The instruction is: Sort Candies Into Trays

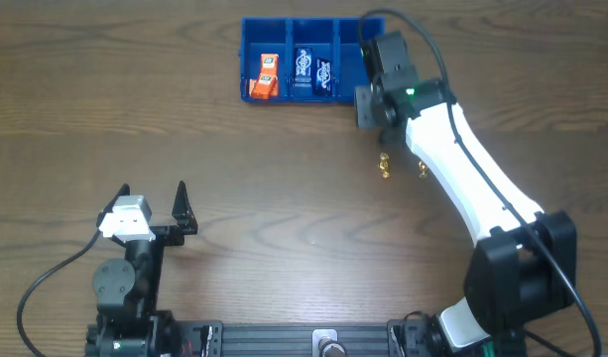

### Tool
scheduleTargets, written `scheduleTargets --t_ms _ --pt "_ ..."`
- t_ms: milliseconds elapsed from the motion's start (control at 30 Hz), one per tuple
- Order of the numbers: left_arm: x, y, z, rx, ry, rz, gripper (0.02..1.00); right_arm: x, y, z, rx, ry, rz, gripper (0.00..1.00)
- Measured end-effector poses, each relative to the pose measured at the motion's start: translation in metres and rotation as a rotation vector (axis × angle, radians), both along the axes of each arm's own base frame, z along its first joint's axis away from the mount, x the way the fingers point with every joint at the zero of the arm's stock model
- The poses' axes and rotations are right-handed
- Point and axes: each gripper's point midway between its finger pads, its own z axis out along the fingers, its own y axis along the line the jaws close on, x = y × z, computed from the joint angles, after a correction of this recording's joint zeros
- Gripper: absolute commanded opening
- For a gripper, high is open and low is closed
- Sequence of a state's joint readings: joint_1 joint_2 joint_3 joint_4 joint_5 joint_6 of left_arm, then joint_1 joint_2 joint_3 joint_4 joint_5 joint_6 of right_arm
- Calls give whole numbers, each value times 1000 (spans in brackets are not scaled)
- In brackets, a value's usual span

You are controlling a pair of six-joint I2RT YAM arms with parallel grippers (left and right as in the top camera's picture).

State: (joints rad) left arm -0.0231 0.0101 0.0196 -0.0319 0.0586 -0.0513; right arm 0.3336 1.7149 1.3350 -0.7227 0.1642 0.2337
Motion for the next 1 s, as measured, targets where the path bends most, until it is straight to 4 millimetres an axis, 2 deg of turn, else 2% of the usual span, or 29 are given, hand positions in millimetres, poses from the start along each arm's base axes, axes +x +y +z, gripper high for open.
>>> scheduleTargets --t_ms 67,133,233,567,1000 --pt "0 0 0 0 0 0 998 -18 -2 -33 20 85 4 619" --pt "0 0 0 0 0 0 998 -32 -5 -56 35 141 1 619" --pt "0 0 0 0 0 0 998 -47 -9 -79 51 190 -12 621" --pt "0 0 0 0 0 0 998 -58 -10 -107 60 255 -25 617" --pt "0 0 0 0 0 0 998 -62 -20 -114 58 278 -55 592"
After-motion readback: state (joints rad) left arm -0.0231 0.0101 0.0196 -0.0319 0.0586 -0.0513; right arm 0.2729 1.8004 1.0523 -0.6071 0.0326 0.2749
